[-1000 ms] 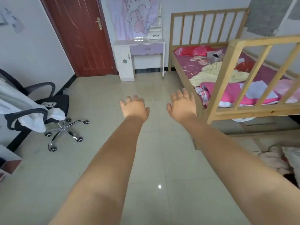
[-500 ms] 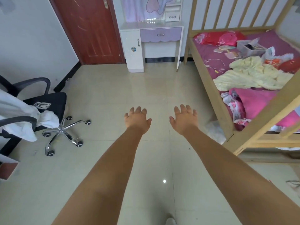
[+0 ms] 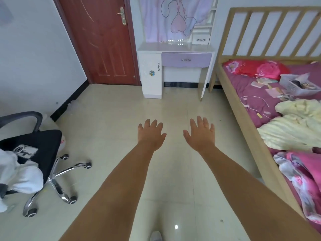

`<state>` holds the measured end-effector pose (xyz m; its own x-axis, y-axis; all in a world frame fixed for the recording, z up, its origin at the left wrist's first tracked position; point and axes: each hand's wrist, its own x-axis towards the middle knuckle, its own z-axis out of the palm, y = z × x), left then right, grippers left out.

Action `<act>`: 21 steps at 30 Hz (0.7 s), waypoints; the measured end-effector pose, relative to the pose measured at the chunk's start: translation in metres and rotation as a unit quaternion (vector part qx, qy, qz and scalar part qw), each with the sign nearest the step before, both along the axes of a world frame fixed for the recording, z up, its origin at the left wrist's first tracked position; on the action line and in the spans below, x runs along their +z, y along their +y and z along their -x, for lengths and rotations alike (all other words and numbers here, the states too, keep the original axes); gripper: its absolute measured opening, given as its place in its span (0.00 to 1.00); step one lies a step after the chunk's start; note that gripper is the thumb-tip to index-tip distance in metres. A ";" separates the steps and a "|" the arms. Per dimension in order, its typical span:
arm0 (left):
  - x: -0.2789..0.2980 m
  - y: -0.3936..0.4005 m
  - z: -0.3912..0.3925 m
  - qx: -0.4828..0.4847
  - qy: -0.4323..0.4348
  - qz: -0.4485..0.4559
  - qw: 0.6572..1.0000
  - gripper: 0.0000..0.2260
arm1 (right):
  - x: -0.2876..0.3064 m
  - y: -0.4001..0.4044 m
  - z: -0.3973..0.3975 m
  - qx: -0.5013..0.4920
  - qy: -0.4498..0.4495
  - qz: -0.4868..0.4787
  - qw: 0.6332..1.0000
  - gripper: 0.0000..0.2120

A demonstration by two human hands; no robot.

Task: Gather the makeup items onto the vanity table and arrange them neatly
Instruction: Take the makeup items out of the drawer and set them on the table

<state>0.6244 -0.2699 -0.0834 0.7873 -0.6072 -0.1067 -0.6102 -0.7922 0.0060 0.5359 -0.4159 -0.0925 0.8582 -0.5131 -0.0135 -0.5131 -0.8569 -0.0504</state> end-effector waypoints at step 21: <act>0.006 -0.343 -0.498 -0.039 -0.008 0.008 0.999 0.22 | -0.001 -0.349 -0.480 -0.045 -0.027 -0.007 0.999 0.26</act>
